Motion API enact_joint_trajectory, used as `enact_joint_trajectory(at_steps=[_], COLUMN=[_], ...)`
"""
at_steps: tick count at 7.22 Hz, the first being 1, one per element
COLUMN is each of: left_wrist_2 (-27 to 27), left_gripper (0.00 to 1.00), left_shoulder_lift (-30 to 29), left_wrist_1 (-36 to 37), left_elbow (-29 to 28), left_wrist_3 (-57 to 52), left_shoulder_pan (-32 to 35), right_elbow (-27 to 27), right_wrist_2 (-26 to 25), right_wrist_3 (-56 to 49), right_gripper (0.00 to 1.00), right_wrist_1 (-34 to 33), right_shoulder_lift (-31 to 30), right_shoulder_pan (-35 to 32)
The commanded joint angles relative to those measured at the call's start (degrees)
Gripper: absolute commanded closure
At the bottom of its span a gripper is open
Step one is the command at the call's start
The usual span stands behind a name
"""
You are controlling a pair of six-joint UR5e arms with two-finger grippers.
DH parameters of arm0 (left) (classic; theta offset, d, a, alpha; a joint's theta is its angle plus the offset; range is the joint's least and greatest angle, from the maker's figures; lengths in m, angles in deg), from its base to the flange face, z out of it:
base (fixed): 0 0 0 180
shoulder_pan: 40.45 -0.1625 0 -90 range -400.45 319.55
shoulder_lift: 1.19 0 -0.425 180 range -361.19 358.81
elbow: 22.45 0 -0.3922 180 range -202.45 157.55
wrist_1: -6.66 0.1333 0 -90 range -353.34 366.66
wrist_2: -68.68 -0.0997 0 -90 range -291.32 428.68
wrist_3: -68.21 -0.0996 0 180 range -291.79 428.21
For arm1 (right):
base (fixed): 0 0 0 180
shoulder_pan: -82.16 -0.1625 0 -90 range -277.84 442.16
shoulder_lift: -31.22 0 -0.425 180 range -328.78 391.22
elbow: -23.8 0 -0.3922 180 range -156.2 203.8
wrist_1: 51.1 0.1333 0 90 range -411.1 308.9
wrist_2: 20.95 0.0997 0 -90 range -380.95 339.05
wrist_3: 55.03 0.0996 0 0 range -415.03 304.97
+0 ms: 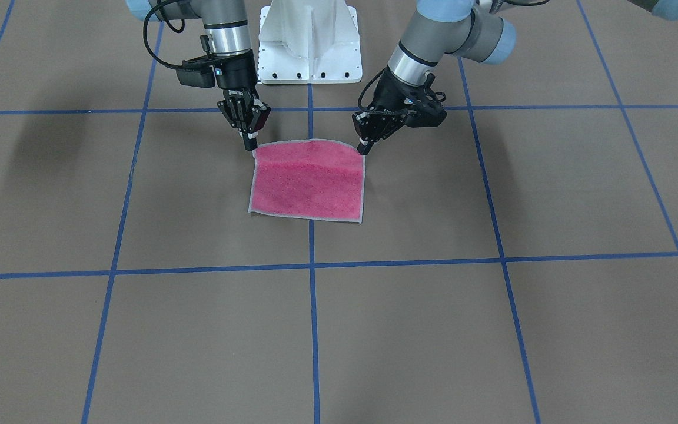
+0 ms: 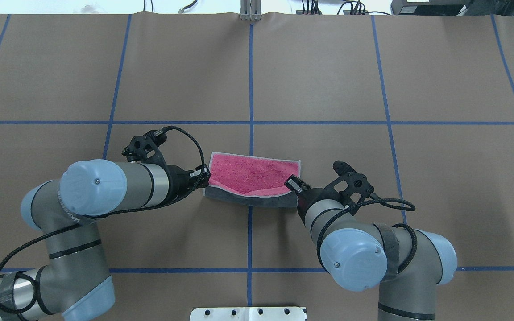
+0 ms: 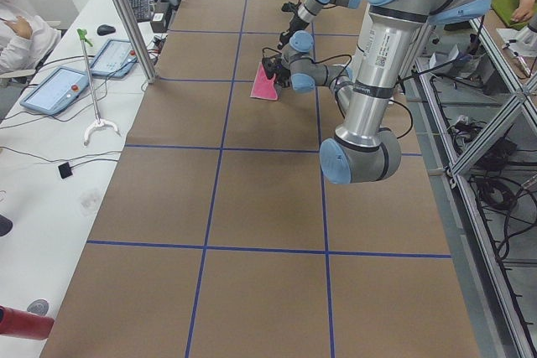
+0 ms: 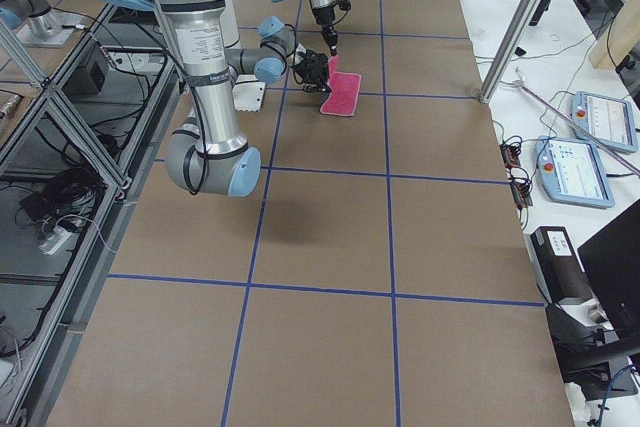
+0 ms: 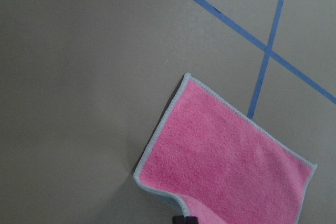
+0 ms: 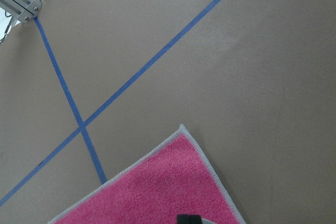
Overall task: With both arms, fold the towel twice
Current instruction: 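Lift the near edge with both grippers and fold it over toward the far edge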
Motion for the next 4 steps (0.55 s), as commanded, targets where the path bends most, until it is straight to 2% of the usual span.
enact_joint_trajectory(at_steps=[1,4], left_wrist_2=[0.0,-0.1], left_gripper=[1.00,1.00], left_shoulder_lift=[-1.6,-2.0], left_wrist_1=[0.0,0.0], left_elbow=[-2.6,-4.4], left_wrist_3=[-2.3,-2.4], left_shoulder_pan=[1.1,1.6], right_elbow=[1.8,4.0], right_wrist_2=[0.3,0.3], right_wrist_3=[-0.5,-0.5], right_gripper=[1.00,1.00], right_wrist_1=[0.1,0.1], right_shoulder_lift=[1.5,2.5], right_shoulder_pan=[-0.7,-0.7])
